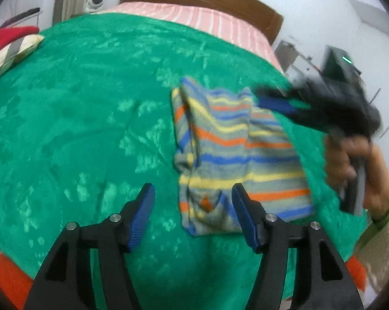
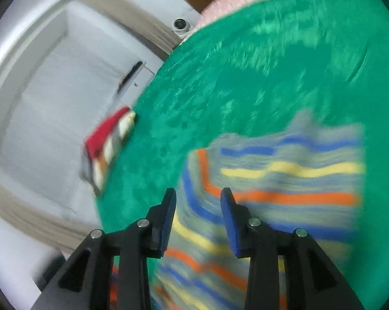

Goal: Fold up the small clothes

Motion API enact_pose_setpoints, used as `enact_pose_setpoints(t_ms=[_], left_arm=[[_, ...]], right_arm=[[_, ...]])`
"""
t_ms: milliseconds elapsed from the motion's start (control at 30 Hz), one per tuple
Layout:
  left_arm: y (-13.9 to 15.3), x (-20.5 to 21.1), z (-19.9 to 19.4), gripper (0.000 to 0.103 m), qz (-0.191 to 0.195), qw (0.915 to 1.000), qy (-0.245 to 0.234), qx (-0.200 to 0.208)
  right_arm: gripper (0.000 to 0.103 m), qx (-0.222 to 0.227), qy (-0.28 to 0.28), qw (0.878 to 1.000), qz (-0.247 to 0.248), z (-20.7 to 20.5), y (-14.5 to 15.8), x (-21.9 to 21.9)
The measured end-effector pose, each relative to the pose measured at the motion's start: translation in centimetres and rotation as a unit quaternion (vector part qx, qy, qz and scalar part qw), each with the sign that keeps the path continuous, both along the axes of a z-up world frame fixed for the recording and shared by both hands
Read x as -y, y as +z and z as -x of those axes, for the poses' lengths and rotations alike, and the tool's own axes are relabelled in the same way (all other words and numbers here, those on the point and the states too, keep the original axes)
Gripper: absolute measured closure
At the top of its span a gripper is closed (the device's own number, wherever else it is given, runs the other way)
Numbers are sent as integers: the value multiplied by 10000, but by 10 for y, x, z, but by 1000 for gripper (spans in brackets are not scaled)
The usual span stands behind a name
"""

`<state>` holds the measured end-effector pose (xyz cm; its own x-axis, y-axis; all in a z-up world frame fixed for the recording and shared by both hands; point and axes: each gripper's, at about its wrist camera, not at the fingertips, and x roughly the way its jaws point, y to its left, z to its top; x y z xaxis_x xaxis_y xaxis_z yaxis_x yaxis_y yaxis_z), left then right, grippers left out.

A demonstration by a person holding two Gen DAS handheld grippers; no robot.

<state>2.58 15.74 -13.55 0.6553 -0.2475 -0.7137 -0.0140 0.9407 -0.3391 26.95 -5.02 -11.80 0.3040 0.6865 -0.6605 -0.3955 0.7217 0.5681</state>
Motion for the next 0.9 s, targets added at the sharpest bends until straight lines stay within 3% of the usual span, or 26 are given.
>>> enact_pose_setpoints(t_ms=[100, 167, 200, 267, 300, 367, 433, 500, 633, 700, 733, 767, 800, 833, 900], left_arm=[[-8, 6, -16, 44, -29, 10000, 23, -39], [-18, 8, -25, 73, -135, 9994, 14, -305], [-30, 9, -33, 74, -155, 9980, 13, -612], [-35, 5, -42, 68, 19, 9976, 37, -689], [-31, 4, -39, 65, -80, 9975, 72, -702], [-19, 4, -31, 49, -361, 9973, 139, -625], [-2, 1, -29, 40, -383, 9985, 112, -371], [13, 1, -40, 36, -256, 9996, -4, -124], [18, 10, -89, 34, -185, 9997, -165, 88], [5, 12, -118, 34, -221, 9996, -48, -160], [-5, 6, -130, 39, -229, 9989, 103, -402], [-18, 1, -141, 48, -288, 9969, 301, -667], [-34, -10, -151, 48, -203, 9945, 466, -912], [-38, -16, -152, 51, -71, 9946, 516, -902], [-31, -27, -145, 51, -202, 9934, 681, -903]], right_arm=[[66, 746, 686, 9893, 1048, 44, 19, 6], [66, 1030, 1122, 9763, 1536, 81, 10, 10], [65, 1052, 1219, 9722, 1697, 92, -1, 10], [65, 1013, 1231, 9624, 2201, 114, -38, 19], [65, 1129, 1140, 9606, 2271, 123, -47, 27], [65, 1313, 889, 9622, 2216, 138, -43, 38], [55, 1261, 661, 9648, 2212, 143, -35, 45], [54, 1389, 461, 9680, 2039, 143, -21, 53], [54, 1735, 195, 9624, 2081, 114, 1, 52], [53, 1800, 40, 9655, 1881, 93, 8, 45], [53, 1750, 3, 9675, 1823, 87, 8, 40], [53, 1579, -63, 9710, 1791, 73, -2, 36], [52, 1290, -85, 9751, 1802, 60, -18, 34], [52, 973, -66, 9775, 1872, 50, -37, 33], [52, 1033, -119, 9769, 1869, 52, -45, 36]])
